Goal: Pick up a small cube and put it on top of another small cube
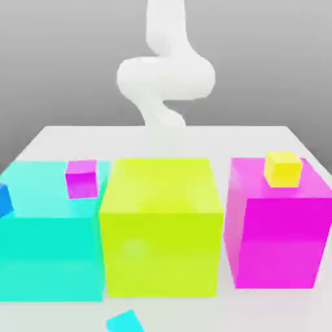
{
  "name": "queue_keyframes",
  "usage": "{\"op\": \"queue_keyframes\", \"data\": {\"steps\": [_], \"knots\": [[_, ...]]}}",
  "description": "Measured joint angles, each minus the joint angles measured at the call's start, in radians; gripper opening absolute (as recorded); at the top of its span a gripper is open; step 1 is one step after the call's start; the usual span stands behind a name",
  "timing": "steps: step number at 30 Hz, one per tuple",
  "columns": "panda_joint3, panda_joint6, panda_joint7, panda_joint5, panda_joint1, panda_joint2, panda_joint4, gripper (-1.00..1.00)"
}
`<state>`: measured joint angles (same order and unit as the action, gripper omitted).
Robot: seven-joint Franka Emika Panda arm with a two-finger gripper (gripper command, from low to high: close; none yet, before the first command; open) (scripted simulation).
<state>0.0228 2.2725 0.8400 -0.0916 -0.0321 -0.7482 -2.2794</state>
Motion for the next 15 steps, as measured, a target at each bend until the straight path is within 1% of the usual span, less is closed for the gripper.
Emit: {"op": "queue_keyframes", "data": {"steps": [8,15], "knots": [[0.090,-0.103,0.210,-0.328,-0.083,0.294,0.051,0.00],[0.109,-0.182,0.441,-0.552,-0.115,0.553,0.090,0.00]]}}
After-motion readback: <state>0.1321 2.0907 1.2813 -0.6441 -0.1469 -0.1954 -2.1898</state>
